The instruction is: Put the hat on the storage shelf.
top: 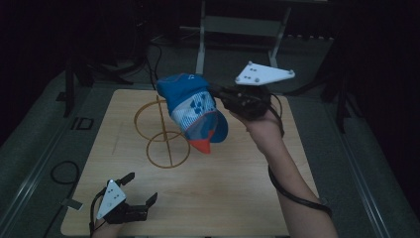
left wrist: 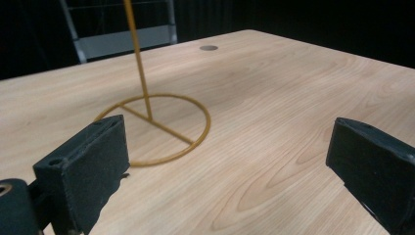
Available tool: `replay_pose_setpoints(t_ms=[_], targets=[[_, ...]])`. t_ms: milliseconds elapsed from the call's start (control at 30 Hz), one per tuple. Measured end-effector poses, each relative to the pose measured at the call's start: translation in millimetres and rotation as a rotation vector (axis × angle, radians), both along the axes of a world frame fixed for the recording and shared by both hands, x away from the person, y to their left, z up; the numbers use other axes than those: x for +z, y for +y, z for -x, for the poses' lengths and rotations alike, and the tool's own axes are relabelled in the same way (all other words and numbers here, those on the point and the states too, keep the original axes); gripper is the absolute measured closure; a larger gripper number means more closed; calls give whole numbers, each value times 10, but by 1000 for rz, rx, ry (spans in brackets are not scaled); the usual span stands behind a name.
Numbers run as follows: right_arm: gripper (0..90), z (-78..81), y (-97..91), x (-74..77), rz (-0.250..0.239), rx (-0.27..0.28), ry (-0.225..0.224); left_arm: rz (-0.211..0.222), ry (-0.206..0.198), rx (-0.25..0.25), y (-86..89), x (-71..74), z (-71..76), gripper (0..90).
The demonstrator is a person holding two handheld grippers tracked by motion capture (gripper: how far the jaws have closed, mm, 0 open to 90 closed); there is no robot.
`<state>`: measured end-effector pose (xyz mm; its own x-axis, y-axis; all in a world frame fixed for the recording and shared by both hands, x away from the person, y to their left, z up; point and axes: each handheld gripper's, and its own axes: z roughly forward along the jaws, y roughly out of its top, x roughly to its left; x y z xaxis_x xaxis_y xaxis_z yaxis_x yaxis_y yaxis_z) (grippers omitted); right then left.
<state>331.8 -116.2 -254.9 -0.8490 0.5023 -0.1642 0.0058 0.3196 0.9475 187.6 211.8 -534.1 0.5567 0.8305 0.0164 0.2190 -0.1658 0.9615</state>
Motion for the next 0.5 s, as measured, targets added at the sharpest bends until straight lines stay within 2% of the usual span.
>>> replay_pose_setpoints(t_ms=[100, 300, 433, 500], targets=[[900, -82, 190, 23, 6, 9, 8, 25, -2, 24, 41, -43, 11, 26], [900, -225, 599, 19, 54, 12, 12, 59, -17, 56, 131, -57, 24, 26], [900, -320, 848, -19, 78, 12, 18, 65, -24, 65, 163, -59, 22, 26], [900, -365, 957, -69, 86, 13, 35, 67, -26, 61, 168, -65, 23, 26]])
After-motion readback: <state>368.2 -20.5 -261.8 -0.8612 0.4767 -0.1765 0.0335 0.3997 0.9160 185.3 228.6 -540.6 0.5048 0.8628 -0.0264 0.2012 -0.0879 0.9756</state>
